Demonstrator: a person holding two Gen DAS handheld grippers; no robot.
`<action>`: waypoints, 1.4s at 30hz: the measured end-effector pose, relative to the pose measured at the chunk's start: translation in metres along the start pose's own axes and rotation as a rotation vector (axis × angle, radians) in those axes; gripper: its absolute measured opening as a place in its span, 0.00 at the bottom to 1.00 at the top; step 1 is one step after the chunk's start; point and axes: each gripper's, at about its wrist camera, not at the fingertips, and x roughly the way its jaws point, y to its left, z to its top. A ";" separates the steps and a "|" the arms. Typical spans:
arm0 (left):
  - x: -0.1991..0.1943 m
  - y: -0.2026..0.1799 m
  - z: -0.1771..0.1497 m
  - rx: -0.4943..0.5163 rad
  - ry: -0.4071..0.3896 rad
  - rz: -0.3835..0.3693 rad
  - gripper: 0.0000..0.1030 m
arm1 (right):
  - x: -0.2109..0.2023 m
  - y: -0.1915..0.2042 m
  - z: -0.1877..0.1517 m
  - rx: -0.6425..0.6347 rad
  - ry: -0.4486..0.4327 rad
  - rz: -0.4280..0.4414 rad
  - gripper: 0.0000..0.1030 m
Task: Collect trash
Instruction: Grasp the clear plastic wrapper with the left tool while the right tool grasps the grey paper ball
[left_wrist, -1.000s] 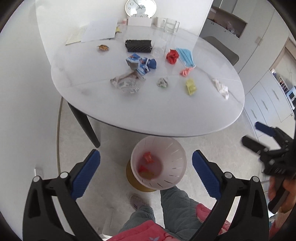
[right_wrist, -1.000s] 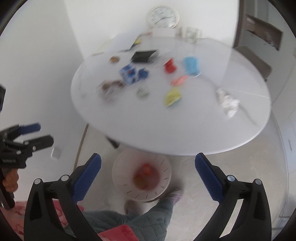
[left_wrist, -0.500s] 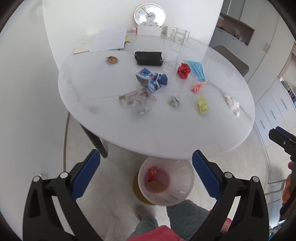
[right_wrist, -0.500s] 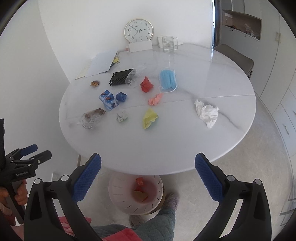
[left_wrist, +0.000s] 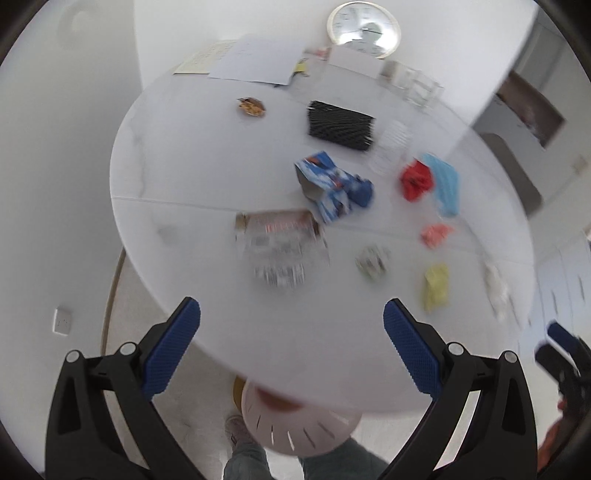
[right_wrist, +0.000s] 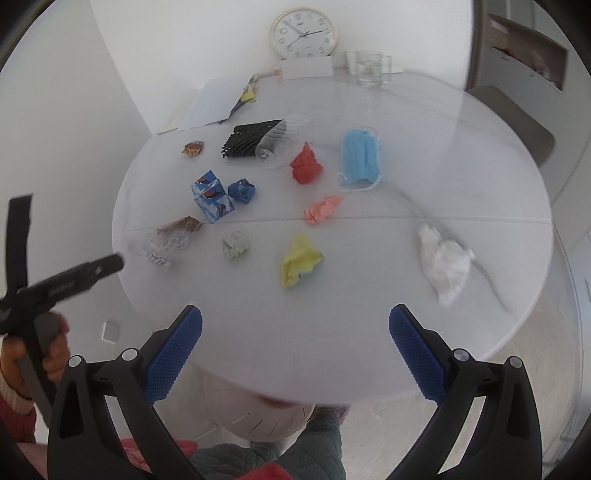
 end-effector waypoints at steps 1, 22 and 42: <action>0.010 -0.003 0.007 -0.002 -0.001 0.022 0.92 | 0.006 0.000 0.005 -0.012 0.005 0.007 0.98; 0.119 -0.010 0.046 0.016 0.109 0.123 0.48 | 0.115 0.015 0.069 -0.224 0.133 0.173 0.98; 0.056 0.021 0.027 -0.074 0.064 0.049 0.32 | 0.200 0.076 0.063 -0.337 0.231 0.152 0.32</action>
